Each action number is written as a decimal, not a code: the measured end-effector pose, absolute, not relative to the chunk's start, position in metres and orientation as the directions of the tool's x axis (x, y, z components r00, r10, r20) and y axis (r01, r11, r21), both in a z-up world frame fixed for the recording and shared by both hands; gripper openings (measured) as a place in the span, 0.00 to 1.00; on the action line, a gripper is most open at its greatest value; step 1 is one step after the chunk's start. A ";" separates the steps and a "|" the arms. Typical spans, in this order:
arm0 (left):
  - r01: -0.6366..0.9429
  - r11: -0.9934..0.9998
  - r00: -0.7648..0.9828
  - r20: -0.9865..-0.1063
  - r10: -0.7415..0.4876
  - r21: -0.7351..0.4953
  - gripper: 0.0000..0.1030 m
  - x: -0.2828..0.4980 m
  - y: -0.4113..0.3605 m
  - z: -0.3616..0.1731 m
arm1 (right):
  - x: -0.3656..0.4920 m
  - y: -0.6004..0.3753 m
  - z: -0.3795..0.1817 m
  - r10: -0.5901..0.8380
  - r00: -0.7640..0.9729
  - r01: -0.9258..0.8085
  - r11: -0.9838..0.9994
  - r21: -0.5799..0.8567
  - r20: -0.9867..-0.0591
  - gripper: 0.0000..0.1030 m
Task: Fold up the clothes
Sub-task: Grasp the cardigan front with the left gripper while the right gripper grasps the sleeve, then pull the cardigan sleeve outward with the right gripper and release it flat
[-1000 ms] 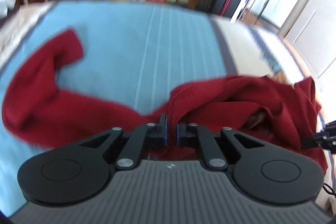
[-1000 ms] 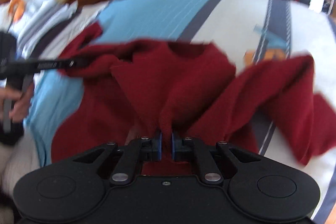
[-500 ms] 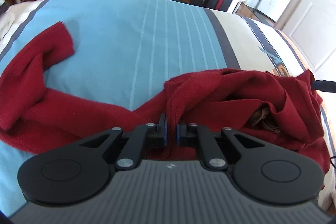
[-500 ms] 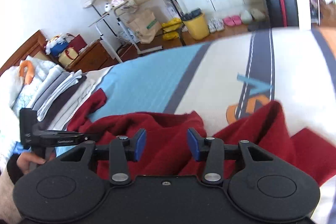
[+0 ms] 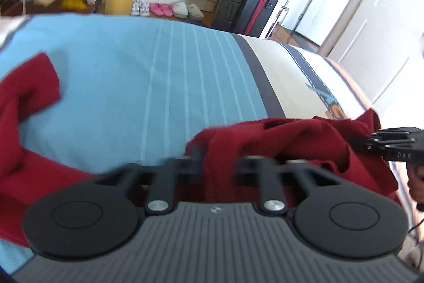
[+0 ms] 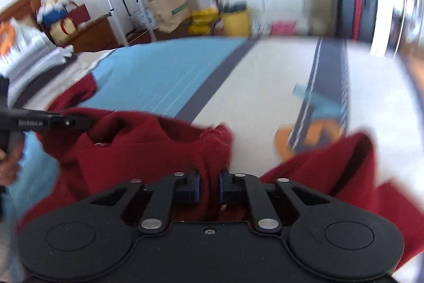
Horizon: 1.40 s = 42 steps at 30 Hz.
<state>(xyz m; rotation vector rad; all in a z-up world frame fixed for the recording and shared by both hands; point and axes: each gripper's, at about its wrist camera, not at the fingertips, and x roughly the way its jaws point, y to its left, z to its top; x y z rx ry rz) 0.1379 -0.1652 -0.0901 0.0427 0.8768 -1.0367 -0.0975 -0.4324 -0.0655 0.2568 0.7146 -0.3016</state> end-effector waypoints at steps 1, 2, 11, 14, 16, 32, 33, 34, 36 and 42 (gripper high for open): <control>0.752 0.545 0.214 -0.644 -0.734 -0.371 0.06 0.139 -0.165 -0.091 | -0.098 -0.425 -0.060 -0.227 0.723 0.355 0.932 0.069 -0.652 0.13; 0.752 0.536 0.209 -0.634 -0.745 -0.383 0.06 0.138 -0.168 -0.091 | -0.098 -0.419 -0.054 -0.266 0.729 0.357 0.934 0.018 -0.630 0.12; 0.722 0.638 0.440 -0.535 -0.721 -0.266 0.06 0.175 -0.204 -0.038 | -0.001 -0.456 0.030 -0.436 0.778 0.347 0.898 -0.270 -0.452 0.11; 0.694 0.676 0.488 -0.529 -0.695 -0.247 0.13 0.182 -0.202 -0.041 | 0.026 -0.487 0.033 -0.503 0.766 0.437 0.864 -0.249 -0.400 0.20; 0.682 0.688 0.491 -0.541 -0.683 -0.248 0.44 0.185 -0.202 -0.049 | 0.026 -0.502 0.028 -0.519 0.743 0.489 0.852 -0.186 -0.423 0.41; 0.761 0.628 0.403 -0.639 -0.655 -0.165 0.69 0.103 -0.222 -0.055 | -0.196 -0.524 -0.047 -0.356 0.567 0.682 0.708 0.182 -0.743 0.52; 0.773 0.607 0.378 -0.636 -0.673 -0.184 0.69 0.092 -0.226 -0.053 | -0.205 -0.529 -0.051 -0.353 0.530 0.723 0.663 0.193 -0.771 0.52; 0.784 0.586 0.352 -0.631 -0.691 -0.204 0.69 0.081 -0.229 -0.050 | -0.214 -0.535 -0.054 -0.344 0.500 0.760 0.614 0.213 -0.795 0.52; 0.804 0.558 0.320 -0.642 -0.697 -0.206 0.69 0.058 -0.238 -0.049 | -0.229 -0.546 -0.062 -0.308 0.482 0.814 0.504 0.289 -0.820 0.52; 0.845 0.514 0.290 -0.682 -0.671 -0.147 0.69 0.005 -0.252 -0.071 | -0.231 -0.553 -0.100 -0.183 0.495 0.847 0.319 0.424 -0.850 0.58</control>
